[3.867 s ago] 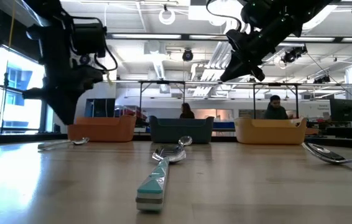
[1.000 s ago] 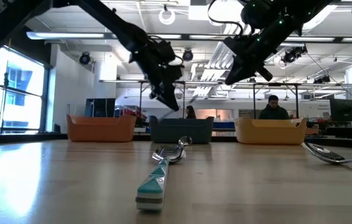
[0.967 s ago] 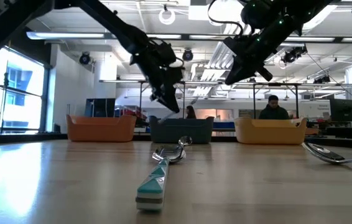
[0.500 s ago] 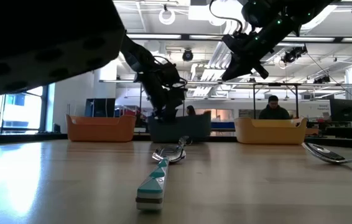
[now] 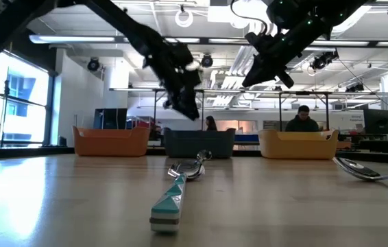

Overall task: Sort silverware by color (type)
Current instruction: Put the orange spoon into the orange bin

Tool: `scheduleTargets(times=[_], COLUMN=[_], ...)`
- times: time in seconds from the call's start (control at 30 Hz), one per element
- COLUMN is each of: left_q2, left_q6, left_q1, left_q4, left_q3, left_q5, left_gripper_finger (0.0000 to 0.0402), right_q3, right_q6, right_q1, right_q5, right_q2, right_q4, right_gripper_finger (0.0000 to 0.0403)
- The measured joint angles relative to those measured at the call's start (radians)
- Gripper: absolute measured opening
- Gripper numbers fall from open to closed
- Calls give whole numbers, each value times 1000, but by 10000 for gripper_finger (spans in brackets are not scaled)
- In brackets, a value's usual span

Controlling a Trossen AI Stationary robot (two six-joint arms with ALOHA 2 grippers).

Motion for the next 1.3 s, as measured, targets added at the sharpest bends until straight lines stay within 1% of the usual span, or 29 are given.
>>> scheduleTargets(times=[0.07, 0.13, 0.2, 0.27, 0.37, 0.47, 0.57, 0.63, 0.73, 0.83, 0.9, 0.97, 1.1, 1.2, 1.3], left_q2=[-56, -125, -201, -274, -376, -466, -529, -561, -590, -602, -603, -604, -604, -604, -604], left_q6=[-17, -30, -43, -52, -92, -146, -223, -239, -209, -183, -168, -153, -131, -130, -122], left_q1=[-2, -5, -9, -12, -17, -25, -34, -36, -35, -28, -25, -24, -24, -23, -23], left_q4=[-5, 8, 76, 156, 319, 499, 615, 657, 670, 671, 674, 675, 678, 688, 696], left_q3=[0, -22, -86, -182, -359, -529, -662, -717, -759, -783, -787, -793, -795, -795, -795], left_q5=[12, 29, 45, 70, 87, 91, 98, 99, 99, 99, 98, 98, 98, 98, 98], left_gripper_finger=[114, 108, 93, 71, 35, 7, 6, 9, 7, 2, 1, 1, 1, 1, 0], right_q3=[0, 0, 0, 0, 0, 0, 0, 0, 0, 0, 0, 0, 0, 0, 0], right_q6=[3, 26, 72, 127, 209, 326, 507, 636, 827, 1006, 1112, 1177, 1245, 1267, 1283], right_q1=[0, 10, 30, 75, 188, 322, 465, 570, 727, 851, 912, 962, 1020, 1027, 1018], right_q5=[-62, -123, -172, -197, -205, -186, -148, -141, -91, -49, -50, -74, -85, -84, -65], right_q2=[-8, -20, -31, -42, -45, -45, -42, -42, -41, -16, 22, 72, 176, 241, 295], right_q4=[-25, -72, -132, -198, -274, -305, -335, -353, -377, -389, -411, -404, -359, -308, -296], right_gripper_finger=[5, 13, 25, 39, 59, 70, 75, 82, 100, 122, 136, 145, 149, 149, 149])
